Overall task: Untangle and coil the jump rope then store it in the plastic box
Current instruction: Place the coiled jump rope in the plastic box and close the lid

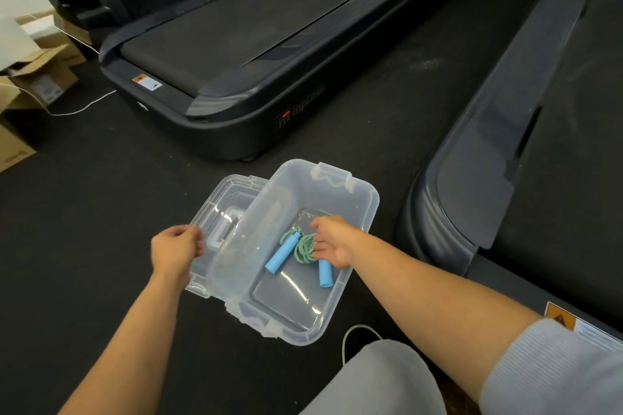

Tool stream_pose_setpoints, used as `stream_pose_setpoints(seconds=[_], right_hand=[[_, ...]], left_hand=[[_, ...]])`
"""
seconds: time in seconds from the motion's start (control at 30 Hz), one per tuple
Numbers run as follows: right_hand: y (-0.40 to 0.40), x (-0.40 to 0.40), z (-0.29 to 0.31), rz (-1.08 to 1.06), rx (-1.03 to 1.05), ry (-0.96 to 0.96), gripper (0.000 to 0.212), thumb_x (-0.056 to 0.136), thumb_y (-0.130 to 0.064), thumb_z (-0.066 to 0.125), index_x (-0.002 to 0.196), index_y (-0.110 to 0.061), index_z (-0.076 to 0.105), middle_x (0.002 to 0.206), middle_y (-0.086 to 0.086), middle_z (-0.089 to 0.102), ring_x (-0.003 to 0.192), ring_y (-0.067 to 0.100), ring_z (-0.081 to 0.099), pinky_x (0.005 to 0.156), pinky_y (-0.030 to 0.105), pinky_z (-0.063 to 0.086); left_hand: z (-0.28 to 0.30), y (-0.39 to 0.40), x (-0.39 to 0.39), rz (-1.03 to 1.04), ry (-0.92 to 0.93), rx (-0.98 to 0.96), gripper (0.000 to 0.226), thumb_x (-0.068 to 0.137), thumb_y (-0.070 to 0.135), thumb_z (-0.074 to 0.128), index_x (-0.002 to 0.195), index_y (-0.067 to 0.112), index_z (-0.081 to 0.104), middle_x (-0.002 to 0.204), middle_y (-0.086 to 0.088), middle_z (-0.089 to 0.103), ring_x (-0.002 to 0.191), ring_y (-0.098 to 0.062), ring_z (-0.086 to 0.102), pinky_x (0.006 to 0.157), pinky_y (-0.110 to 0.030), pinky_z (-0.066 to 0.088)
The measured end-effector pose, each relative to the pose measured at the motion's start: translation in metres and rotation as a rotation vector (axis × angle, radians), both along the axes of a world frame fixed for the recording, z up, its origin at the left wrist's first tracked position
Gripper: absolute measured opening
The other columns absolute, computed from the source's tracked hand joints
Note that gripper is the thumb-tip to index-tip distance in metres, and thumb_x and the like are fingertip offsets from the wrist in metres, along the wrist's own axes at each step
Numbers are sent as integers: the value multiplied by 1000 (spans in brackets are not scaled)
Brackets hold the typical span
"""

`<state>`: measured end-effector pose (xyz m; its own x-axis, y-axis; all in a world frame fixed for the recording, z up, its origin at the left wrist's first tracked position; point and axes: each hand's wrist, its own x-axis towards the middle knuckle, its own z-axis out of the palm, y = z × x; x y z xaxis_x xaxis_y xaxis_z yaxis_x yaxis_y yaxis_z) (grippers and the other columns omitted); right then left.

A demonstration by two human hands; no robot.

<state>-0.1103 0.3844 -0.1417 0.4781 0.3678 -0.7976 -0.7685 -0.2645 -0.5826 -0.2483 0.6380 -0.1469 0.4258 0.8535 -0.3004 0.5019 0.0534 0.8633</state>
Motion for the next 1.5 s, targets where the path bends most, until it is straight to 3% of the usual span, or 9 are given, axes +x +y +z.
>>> stream_pose_setpoints(seconds=[0.17,0.4,0.53,0.73,0.93,1.07,1.23,1.37,1.5], right_hand=[[-9,2,5,-20,41,-2,45,106,-18,55,147,-2,46,152,24,48,139,40,50,110,45,46],[-16,4,11,-24,60,-3,48,108,-19,54,152,-5,44,154,23,48,138,40,52,112,47,46],[-16,3,12,-22,61,-12,48,108,-19,53,153,-6,44,155,23,47,139,40,51,113,48,46],[-17,2,9,-21,58,-26,43,107,-19,56,145,-1,48,148,21,53,122,37,57,106,48,49],[-23,7,13,-17,80,-41,48,107,-20,54,151,-4,44,152,21,50,139,42,50,114,52,45],[-19,7,25,-79,163,-14,55,108,-31,53,154,-4,40,155,22,48,142,45,47,109,53,47],[-27,21,46,-323,452,65,73,100,-68,42,151,-16,42,140,24,59,126,49,61,100,62,54],[-55,40,54,-438,527,-6,55,103,-52,52,143,-14,53,131,20,69,103,38,77,76,53,64],[-82,61,54,-441,292,-158,48,106,-40,51,148,-17,48,130,18,67,111,35,72,89,53,60]], left_hand=[[-87,16,-41,243,197,-256,2,84,-4,67,85,-3,67,78,-20,62,60,-25,57,55,-34,49],[-149,29,-43,400,218,-476,91,52,4,92,136,15,57,143,-11,53,124,-35,57,84,-49,59],[-106,-2,-29,344,169,-532,35,74,-17,73,94,3,53,86,-15,60,83,-28,63,93,-44,55],[-81,1,-35,309,-25,-553,35,85,-14,59,116,3,65,94,-15,70,83,-30,68,87,-50,61],[-32,2,-54,77,-167,-79,26,97,-7,49,105,16,61,89,-11,64,56,-12,63,58,-35,61],[10,-7,-68,-108,-230,286,6,104,22,57,102,25,62,89,-4,70,75,-17,72,74,-41,63],[30,-40,-75,-226,-231,552,31,94,0,65,90,31,61,97,-5,66,84,-18,65,75,-35,55],[20,-70,-82,-352,-244,706,25,89,-12,64,94,13,64,105,-3,60,91,-6,60,75,-20,51],[-2,-88,-93,-380,-193,779,23,88,-15,66,96,6,68,111,0,58,97,-3,58,72,-16,49]])
